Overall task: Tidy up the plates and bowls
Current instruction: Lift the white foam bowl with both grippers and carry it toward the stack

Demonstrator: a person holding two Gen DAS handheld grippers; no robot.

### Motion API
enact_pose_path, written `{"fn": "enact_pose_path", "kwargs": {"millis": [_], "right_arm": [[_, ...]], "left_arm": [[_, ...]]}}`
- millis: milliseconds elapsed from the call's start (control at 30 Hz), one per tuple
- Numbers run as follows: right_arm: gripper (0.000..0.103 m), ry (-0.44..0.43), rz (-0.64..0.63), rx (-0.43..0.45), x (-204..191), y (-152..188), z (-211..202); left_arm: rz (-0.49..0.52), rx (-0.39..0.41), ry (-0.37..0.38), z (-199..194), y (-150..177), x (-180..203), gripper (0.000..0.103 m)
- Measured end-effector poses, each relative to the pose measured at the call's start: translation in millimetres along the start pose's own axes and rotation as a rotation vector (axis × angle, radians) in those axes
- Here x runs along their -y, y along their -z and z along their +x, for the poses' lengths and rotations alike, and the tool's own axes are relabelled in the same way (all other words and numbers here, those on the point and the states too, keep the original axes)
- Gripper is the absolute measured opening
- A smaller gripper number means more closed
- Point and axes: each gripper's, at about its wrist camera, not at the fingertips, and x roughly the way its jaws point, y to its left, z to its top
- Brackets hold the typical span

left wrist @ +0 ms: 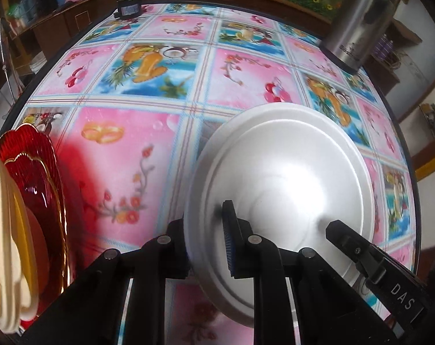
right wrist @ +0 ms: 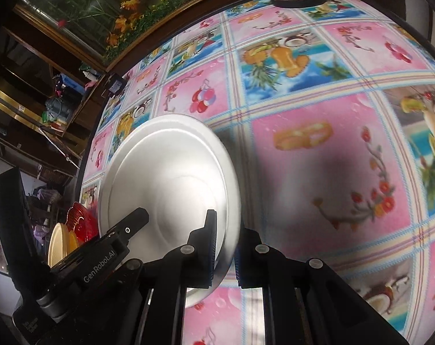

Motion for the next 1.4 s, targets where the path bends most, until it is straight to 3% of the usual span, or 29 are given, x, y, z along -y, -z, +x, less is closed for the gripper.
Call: {"fn": "enact_pose_path", "kwargs": {"millis": [600, 1400], "right_arm": [[0.011, 0.042, 0.026, 0.072, 20.5, 60.1, -42.6], [0.011, 0.053, -0.045, 0.095, -4.5, 100.9, -59.0]], "left_arm": [[0.095, 0.061, 0.015, -25.8, 65.1, 18.1, 0.015], [0.091, 0.104, 0.015, -53.5, 105.4, -7.9, 0.016]]}}
